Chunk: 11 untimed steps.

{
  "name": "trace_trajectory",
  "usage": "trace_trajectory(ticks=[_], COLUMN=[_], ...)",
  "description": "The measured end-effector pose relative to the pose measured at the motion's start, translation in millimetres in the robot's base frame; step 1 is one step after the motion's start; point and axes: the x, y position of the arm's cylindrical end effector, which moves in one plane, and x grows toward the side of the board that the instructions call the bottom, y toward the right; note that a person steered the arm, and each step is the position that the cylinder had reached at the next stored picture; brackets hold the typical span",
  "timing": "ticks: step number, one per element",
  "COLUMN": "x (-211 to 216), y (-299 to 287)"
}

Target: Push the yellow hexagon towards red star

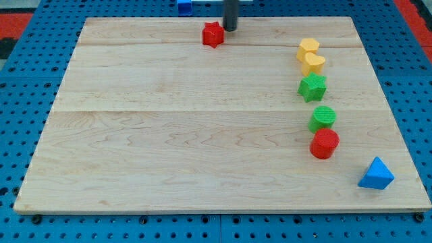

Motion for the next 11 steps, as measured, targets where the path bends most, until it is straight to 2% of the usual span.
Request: trace_trajectory(ticks=[1, 2, 3, 4, 5, 6, 7, 8, 9, 10, 11], x=[27.2, 33.8, 41.4, 45.2, 26.6, -3.0, 0.5, 32.6, 70.2, 87.5, 69.8], y=[-40.0, -12.8, -87.9, -125.2, -53.9, 58.5, 168.8, 240.7, 230.2, 143.7, 136.8])
